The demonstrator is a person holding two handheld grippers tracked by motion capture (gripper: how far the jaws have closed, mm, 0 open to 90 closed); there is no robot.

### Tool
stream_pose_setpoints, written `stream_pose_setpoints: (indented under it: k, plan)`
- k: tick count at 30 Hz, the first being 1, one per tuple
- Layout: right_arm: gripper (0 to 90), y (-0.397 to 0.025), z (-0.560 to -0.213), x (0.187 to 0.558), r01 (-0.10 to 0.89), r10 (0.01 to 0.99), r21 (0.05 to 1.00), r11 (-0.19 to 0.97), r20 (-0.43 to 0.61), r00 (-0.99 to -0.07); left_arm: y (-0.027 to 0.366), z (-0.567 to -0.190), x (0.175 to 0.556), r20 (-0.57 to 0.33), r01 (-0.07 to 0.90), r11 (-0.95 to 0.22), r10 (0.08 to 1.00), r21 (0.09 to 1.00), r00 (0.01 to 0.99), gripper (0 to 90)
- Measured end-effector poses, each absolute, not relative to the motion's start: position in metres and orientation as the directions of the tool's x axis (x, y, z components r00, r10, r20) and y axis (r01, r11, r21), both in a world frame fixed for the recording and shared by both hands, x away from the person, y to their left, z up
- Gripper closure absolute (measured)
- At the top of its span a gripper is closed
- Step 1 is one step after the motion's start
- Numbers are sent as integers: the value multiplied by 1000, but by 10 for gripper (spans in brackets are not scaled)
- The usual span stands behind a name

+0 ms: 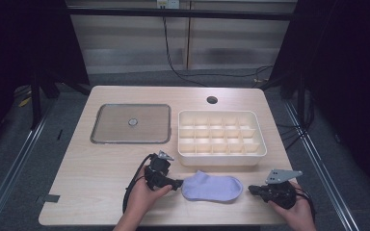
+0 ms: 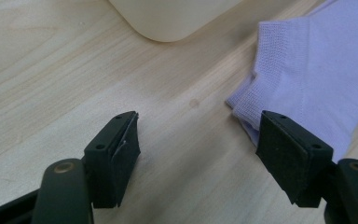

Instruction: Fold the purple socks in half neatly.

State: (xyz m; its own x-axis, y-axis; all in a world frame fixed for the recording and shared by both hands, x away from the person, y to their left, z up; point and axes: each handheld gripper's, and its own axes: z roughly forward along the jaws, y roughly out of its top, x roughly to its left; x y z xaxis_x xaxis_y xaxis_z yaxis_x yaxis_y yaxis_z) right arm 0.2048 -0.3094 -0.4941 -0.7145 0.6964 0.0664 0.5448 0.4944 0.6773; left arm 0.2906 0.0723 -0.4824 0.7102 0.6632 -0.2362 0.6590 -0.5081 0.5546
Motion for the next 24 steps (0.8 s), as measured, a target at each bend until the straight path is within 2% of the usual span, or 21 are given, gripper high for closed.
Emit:
stream_pose_setpoints:
  k: [5,14,19,20,21,24]
  plan:
    - [900,-300,-495,205,530,668,666,526,63,-742,69,-482,293,-247,670,-504,667,545,703,298]
    - [894,-303,-496,206,553,679,669,497,96,-727,57,-483,295,-292,694,-492,662,525,690,394]
    - [894,-302,-496,206,551,680,670,497,94,-727,49,-480,293,-276,675,-518,647,525,711,422]
    - [894,-302,-496,206,553,682,668,499,91,-725,46,-478,293,-265,666,-527,643,528,719,433]
    - [894,-302,-496,206,557,687,667,495,92,-721,44,-477,292,-258,662,-531,643,528,721,506]
    - [891,-301,-495,206,561,689,661,498,91,-719,37,-476,291,-243,646,-562,627,516,740,531]
